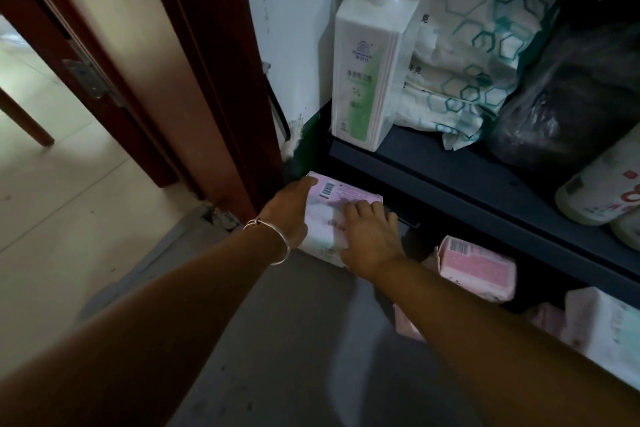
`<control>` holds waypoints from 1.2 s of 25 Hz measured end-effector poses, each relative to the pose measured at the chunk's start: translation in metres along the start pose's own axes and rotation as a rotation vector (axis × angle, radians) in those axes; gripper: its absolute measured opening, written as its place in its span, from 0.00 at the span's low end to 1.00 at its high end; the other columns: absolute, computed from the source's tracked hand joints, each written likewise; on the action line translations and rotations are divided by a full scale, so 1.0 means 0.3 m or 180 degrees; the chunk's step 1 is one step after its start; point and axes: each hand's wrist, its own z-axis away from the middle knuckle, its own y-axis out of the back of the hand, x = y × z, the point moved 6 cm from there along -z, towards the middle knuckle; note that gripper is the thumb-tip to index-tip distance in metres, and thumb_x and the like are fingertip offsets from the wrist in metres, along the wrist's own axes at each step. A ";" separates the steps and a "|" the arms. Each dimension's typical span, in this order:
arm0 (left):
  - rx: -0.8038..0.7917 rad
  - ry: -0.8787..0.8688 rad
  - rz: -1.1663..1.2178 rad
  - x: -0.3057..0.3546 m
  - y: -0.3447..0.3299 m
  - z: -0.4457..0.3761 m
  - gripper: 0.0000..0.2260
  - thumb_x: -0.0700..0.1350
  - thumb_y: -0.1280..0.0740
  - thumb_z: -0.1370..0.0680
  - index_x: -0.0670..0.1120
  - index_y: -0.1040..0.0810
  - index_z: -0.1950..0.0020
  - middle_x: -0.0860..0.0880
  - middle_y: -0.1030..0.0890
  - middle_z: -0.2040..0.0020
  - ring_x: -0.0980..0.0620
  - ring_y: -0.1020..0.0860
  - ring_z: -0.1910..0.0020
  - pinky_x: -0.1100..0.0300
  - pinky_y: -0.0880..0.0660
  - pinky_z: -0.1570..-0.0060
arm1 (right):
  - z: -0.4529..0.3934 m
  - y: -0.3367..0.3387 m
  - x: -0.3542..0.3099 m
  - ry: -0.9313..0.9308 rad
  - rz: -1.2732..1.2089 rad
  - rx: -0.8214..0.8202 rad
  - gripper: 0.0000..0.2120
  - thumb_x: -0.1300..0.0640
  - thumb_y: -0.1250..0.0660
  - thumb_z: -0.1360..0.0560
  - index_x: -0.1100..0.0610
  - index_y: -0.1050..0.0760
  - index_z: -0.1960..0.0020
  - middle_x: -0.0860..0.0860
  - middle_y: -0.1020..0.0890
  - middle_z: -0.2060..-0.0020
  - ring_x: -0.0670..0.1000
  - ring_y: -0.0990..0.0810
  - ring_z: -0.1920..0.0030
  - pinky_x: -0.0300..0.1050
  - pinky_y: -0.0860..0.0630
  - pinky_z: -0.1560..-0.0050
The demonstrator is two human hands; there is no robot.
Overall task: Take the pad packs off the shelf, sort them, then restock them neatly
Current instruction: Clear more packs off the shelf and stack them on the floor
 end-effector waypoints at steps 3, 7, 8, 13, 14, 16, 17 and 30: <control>-0.0110 0.0030 -0.0188 0.021 -0.023 0.003 0.30 0.29 0.40 0.26 0.46 0.39 0.26 0.43 0.33 0.29 0.44 0.32 0.32 0.54 0.35 0.32 | -0.006 -0.045 0.007 -0.0013 0.0248 -0.0196 0.35 0.56 0.31 0.28 0.57 0.44 0.26 0.57 0.38 0.30 0.58 0.39 0.31 0.52 0.42 0.32; -0.0158 -0.0130 -0.0321 0.085 -0.019 0.001 0.28 0.29 0.41 0.26 0.46 0.37 0.27 0.44 0.32 0.30 0.46 0.31 0.33 0.58 0.35 0.33 | 0.015 -0.012 0.023 0.0219 0.0271 -0.0242 0.33 0.56 0.32 0.27 0.57 0.43 0.27 0.57 0.38 0.29 0.58 0.39 0.31 0.51 0.40 0.33; -0.0141 -0.0162 -0.0298 0.106 -0.005 0.008 0.28 0.29 0.42 0.26 0.46 0.36 0.28 0.44 0.31 0.31 0.46 0.30 0.33 0.61 0.35 0.34 | 0.030 0.022 0.033 0.0257 0.0198 -0.0214 0.32 0.55 0.33 0.26 0.56 0.42 0.27 0.56 0.37 0.30 0.57 0.38 0.32 0.50 0.40 0.34; -0.0016 -0.0583 -0.0150 0.298 0.172 0.052 0.21 0.33 0.40 0.24 0.41 0.31 0.31 0.42 0.29 0.33 0.46 0.30 0.33 0.66 0.40 0.35 | 0.134 0.353 0.099 0.0385 -0.0125 0.0266 0.23 0.54 0.38 0.23 0.56 0.37 0.30 0.55 0.31 0.35 0.56 0.33 0.36 0.47 0.34 0.38; 0.0149 -0.0774 -0.0052 0.359 0.233 0.060 0.19 0.37 0.39 0.25 0.39 0.29 0.33 0.40 0.27 0.35 0.44 0.28 0.35 0.65 0.38 0.36 | 0.161 0.450 0.110 0.0391 -0.0231 0.0410 0.23 0.54 0.38 0.23 0.56 0.37 0.29 0.55 0.30 0.35 0.56 0.32 0.36 0.46 0.33 0.38; 0.0451 -0.1054 0.0184 0.488 0.365 0.091 0.20 0.42 0.39 0.27 0.38 0.26 0.36 0.40 0.23 0.40 0.43 0.24 0.41 0.65 0.34 0.40 | 0.228 0.653 0.117 0.0419 -0.0405 0.0735 0.24 0.54 0.37 0.23 0.57 0.37 0.29 0.55 0.29 0.35 0.56 0.31 0.35 0.45 0.32 0.38; 0.0557 -0.1143 0.0267 0.558 0.433 0.113 0.19 0.43 0.38 0.26 0.39 0.26 0.37 0.42 0.23 0.42 0.45 0.23 0.43 0.67 0.33 0.43 | 0.266 0.751 0.118 0.0442 -0.0463 0.0915 0.24 0.54 0.37 0.23 0.57 0.36 0.29 0.55 0.29 0.35 0.55 0.30 0.35 0.45 0.31 0.38; 0.1568 -0.1913 0.0384 1.140 0.963 0.122 0.14 0.43 0.33 0.24 0.43 0.26 0.40 0.47 0.26 0.46 0.51 0.25 0.46 0.59 0.28 0.43 | 0.404 1.476 0.261 0.0099 -0.0922 0.2166 0.24 0.50 0.32 0.25 0.58 0.32 0.33 0.55 0.25 0.39 0.54 0.25 0.43 0.46 0.27 0.44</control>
